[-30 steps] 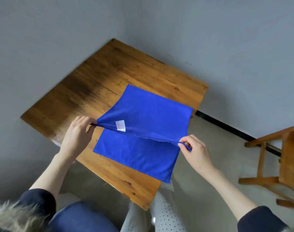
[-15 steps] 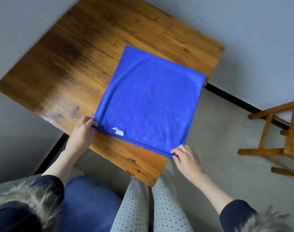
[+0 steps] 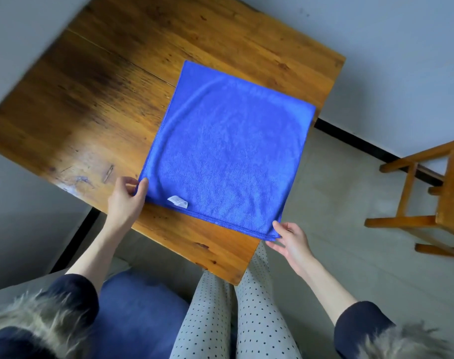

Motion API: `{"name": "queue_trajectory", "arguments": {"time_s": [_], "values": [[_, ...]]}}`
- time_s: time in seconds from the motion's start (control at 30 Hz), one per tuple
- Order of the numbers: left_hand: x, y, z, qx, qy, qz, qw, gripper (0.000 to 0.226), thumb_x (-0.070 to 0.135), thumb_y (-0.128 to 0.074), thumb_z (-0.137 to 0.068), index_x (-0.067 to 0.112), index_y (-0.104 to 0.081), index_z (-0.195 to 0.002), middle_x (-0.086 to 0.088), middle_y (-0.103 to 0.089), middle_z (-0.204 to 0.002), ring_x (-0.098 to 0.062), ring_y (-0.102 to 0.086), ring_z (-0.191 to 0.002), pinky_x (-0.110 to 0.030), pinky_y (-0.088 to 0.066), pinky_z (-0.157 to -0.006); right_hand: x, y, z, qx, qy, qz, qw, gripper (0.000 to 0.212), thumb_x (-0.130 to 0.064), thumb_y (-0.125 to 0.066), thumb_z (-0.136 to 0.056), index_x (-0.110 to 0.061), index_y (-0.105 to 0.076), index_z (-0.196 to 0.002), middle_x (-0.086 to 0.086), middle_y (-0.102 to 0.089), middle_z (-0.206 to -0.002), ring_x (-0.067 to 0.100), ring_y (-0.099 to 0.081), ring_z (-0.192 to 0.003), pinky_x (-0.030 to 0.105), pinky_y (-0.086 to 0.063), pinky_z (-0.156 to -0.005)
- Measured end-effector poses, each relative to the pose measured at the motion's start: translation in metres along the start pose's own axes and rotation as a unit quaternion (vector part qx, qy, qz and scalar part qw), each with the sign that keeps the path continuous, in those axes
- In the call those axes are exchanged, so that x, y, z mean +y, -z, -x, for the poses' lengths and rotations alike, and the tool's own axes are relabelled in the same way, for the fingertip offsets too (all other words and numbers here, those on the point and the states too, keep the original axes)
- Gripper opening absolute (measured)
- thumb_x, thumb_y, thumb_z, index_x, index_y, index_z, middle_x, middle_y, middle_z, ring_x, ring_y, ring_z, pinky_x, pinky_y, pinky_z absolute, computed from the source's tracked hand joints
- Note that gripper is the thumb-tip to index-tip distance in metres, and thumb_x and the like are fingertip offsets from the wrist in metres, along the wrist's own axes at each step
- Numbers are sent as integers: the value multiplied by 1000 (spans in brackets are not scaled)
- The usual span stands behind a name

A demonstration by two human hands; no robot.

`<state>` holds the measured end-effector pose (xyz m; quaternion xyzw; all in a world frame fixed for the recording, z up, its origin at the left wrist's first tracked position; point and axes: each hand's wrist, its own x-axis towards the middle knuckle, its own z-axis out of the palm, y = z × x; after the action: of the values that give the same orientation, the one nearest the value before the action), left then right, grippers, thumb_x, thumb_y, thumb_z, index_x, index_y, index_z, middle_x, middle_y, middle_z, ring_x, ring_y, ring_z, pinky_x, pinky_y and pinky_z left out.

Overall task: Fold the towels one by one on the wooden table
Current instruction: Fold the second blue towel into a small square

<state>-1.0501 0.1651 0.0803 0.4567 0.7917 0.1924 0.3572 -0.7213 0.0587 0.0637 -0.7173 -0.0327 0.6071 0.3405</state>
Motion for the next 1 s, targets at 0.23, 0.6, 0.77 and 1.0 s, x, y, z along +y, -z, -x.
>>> {"name": "queue_trajectory", "arguments": {"time_s": [0.23,0.6,0.77,1.0], "values": [[2,11,0,-34,-28,-35,998,13,11,-56,-88,13,-53,-101,-15,-60,-79,-34,-53,-71,-35,-40,-66,-7,5,17,54,115,103,987,24,0,-59,-86,-12,-40,-77,10,-54,-79,19,-50,-57,24,-48,-63],[95,84,19,-163,-178,-75,967,19,5,-63,-85,12,-66,-103,-9,-66,-92,-19,-57,-74,-18,-41,-67,-116,10,70,2,303,294,906,20,-13,-67,-83,-24,-60,-98,-6,-60,-94,10,-48,-65,9,-37,-58],[147,126,34,-21,-238,-70,969,12,14,-64,-86,9,-68,-96,-6,-67,-83,-23,-58,-81,-28,-39,-70,-177,3,103,-7,398,364,842,40,-15,-75,-75,-23,-54,-108,-7,-48,-111,8,-47,-101,17,-34,-81],[189,180,48,150,-302,-52,940,7,10,-66,-84,9,-70,-89,-2,-54,-90,-18,-49,-78,-24,-36,-73,-224,0,135,0,506,325,799,15,-10,-70,-80,-20,-61,-87,-3,-56,-78,3,-50,-55,9,-38,-57]]}}
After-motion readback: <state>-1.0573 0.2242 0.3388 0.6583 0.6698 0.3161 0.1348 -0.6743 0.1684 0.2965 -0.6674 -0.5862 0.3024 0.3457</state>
